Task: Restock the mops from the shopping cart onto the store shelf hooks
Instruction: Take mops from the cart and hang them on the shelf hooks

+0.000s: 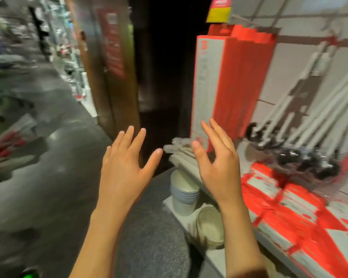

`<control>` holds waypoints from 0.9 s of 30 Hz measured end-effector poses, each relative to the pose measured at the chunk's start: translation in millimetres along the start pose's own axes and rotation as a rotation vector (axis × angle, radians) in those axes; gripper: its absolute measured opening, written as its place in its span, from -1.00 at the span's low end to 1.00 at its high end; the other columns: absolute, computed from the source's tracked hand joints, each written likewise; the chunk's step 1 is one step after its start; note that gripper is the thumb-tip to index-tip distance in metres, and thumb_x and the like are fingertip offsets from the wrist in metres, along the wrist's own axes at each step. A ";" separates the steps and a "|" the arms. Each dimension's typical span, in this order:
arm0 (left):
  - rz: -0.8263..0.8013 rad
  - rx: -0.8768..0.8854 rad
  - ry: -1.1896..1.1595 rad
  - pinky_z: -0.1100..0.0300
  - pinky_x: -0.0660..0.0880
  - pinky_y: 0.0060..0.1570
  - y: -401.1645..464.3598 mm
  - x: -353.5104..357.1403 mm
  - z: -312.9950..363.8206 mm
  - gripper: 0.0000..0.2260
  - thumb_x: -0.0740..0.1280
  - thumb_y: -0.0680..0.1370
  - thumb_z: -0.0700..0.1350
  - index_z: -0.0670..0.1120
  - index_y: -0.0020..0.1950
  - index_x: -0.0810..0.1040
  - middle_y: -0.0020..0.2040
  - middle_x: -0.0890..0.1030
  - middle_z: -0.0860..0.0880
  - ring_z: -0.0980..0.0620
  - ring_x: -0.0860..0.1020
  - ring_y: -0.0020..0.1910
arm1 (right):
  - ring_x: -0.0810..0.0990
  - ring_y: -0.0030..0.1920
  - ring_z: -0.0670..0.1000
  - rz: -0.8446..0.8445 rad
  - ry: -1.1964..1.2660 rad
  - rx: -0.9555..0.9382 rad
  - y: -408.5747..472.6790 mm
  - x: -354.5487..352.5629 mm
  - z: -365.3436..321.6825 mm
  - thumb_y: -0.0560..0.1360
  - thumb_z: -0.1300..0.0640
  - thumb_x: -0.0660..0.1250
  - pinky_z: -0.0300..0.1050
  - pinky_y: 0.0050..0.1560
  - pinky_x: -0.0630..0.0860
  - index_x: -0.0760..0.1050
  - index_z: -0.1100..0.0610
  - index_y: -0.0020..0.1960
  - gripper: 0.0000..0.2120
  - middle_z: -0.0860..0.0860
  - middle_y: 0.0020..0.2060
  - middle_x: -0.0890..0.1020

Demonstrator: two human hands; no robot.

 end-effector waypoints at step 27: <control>0.390 -0.824 -0.029 0.02 0.14 0.51 -217.8 -285.4 -443.5 -0.28 0.03 0.45 0.45 0.17 0.55 0.34 0.60 0.20 0.15 0.15 0.12 0.58 | 0.10 0.55 -0.21 -0.845 0.299 -0.268 -158.2 497.6 -306.7 0.54 -0.32 0.14 -0.19 0.43 0.12 0.29 -0.13 0.54 -0.38 -0.22 0.55 0.22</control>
Point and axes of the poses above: each hand's wrist, its own y-axis towards the middle knuckle, its own x-axis out of the palm, z = x × y, the point moved 10 cm from there along y, towards the middle knuckle
